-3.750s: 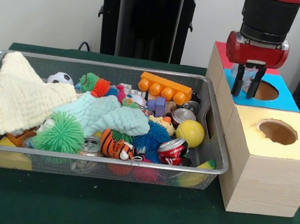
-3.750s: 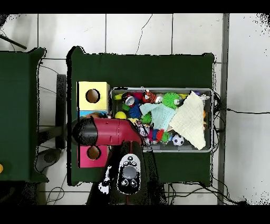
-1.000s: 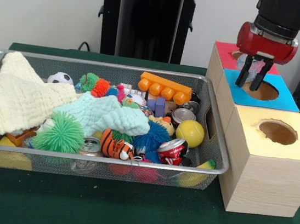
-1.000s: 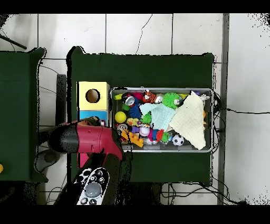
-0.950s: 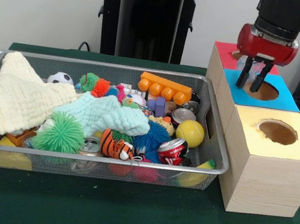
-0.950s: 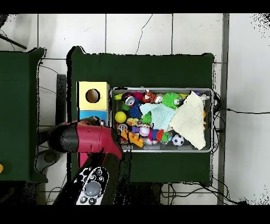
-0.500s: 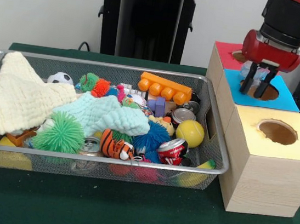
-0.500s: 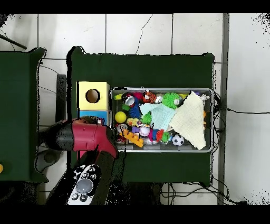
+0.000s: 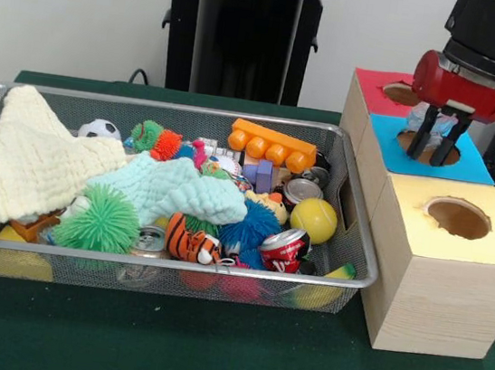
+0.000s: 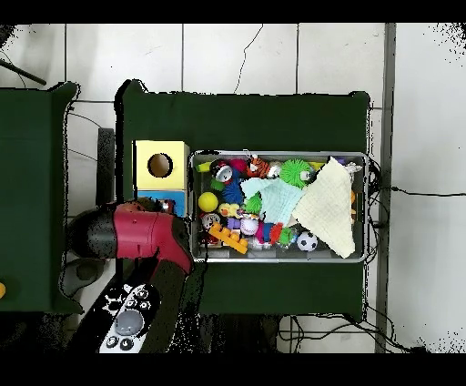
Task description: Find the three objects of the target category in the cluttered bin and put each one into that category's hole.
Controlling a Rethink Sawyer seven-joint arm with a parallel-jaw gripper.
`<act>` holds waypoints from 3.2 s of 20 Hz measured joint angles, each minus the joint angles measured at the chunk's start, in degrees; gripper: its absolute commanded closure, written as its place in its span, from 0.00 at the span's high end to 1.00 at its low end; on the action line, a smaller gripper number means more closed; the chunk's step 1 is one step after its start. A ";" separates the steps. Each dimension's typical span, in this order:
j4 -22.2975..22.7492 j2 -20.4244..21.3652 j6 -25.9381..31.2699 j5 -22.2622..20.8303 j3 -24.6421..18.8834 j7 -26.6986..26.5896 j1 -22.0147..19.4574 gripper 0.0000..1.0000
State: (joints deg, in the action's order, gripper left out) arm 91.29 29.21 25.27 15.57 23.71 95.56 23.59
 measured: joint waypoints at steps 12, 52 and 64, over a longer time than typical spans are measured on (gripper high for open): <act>-0.16 0.58 0.00 2.23 0.72 0.01 1.05 0.00; 6.51 2.05 -5.08 6.12 0.74 0.01 1.20 0.00; 6.70 0.75 -8.09 6.59 0.53 0.01 1.11 0.00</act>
State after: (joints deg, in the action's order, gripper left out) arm 97.99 29.96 17.17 22.16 24.24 95.57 24.70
